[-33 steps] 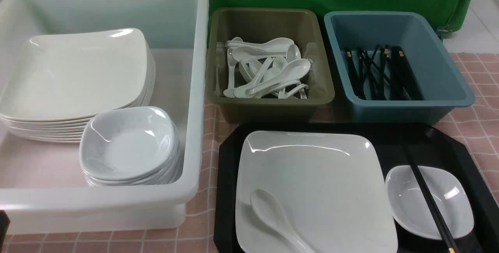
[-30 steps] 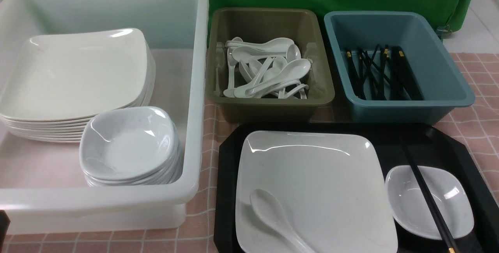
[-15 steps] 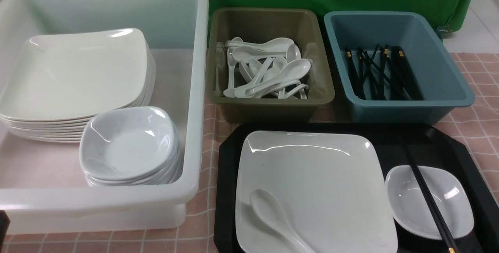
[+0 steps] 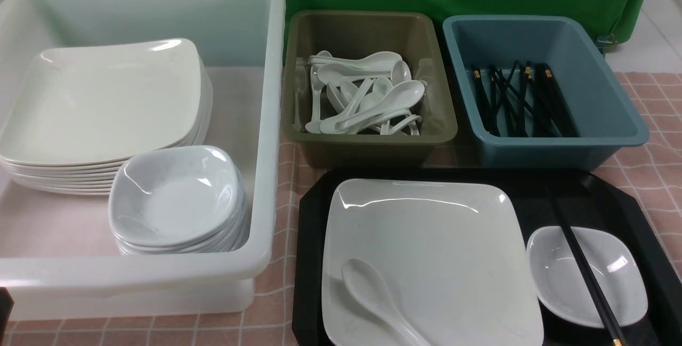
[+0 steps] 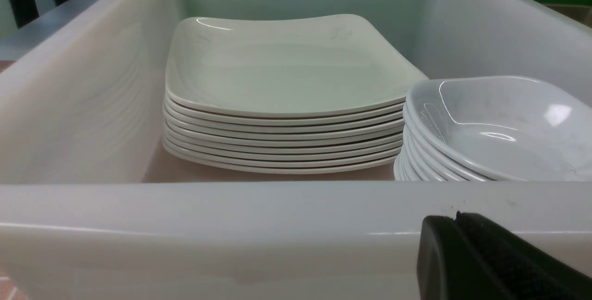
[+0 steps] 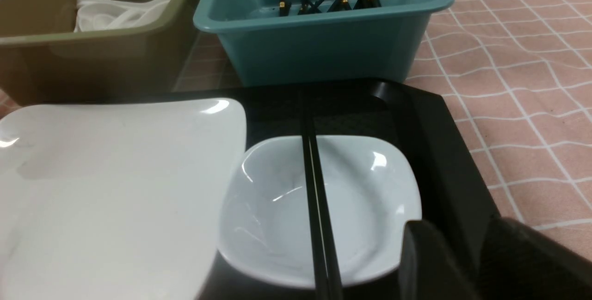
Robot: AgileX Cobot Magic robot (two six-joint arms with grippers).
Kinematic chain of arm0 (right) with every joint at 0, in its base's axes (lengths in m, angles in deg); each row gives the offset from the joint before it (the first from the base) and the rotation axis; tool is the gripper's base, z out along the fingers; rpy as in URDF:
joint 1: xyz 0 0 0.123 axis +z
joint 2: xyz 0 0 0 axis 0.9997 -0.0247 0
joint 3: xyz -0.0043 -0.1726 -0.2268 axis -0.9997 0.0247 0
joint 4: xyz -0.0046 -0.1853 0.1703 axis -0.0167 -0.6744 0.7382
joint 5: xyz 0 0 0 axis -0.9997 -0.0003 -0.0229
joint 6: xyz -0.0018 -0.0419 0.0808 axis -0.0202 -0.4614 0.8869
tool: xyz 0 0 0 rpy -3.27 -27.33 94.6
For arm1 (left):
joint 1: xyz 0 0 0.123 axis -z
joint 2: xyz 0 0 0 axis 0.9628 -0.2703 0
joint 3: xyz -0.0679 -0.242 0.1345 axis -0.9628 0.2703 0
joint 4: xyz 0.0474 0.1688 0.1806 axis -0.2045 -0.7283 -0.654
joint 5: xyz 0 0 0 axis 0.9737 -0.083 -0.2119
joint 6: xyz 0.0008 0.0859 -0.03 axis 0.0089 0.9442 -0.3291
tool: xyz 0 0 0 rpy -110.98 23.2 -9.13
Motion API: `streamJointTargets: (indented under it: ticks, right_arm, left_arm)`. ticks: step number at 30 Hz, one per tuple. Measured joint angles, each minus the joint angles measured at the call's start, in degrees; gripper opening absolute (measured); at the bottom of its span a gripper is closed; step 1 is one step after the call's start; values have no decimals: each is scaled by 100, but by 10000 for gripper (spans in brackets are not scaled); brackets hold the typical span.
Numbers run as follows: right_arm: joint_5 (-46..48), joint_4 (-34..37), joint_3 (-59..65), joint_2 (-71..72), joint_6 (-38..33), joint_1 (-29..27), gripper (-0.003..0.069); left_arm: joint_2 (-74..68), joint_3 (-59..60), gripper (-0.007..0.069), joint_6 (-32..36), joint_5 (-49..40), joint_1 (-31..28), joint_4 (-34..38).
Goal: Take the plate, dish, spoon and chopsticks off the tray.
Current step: Use the right arm to grab a pair of chopsticks from the plate
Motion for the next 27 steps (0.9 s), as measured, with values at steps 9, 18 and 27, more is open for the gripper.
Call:
streamJointTargets:
  ticks: [9, 18, 27]
  right_arm:
    - [0, 0, 0, 0, 0, 0, 241]
    - [-165, 484, 20, 0, 1357, 0, 241]
    - [-471, 1096, 52, 0, 4424, 0, 241]
  left_arm:
    - [0, 0, 5, 0, 0, 0, 0]
    - [0, 0, 5, 0, 0, 0, 0]
    - [0, 0, 5, 0, 0, 0, 0]
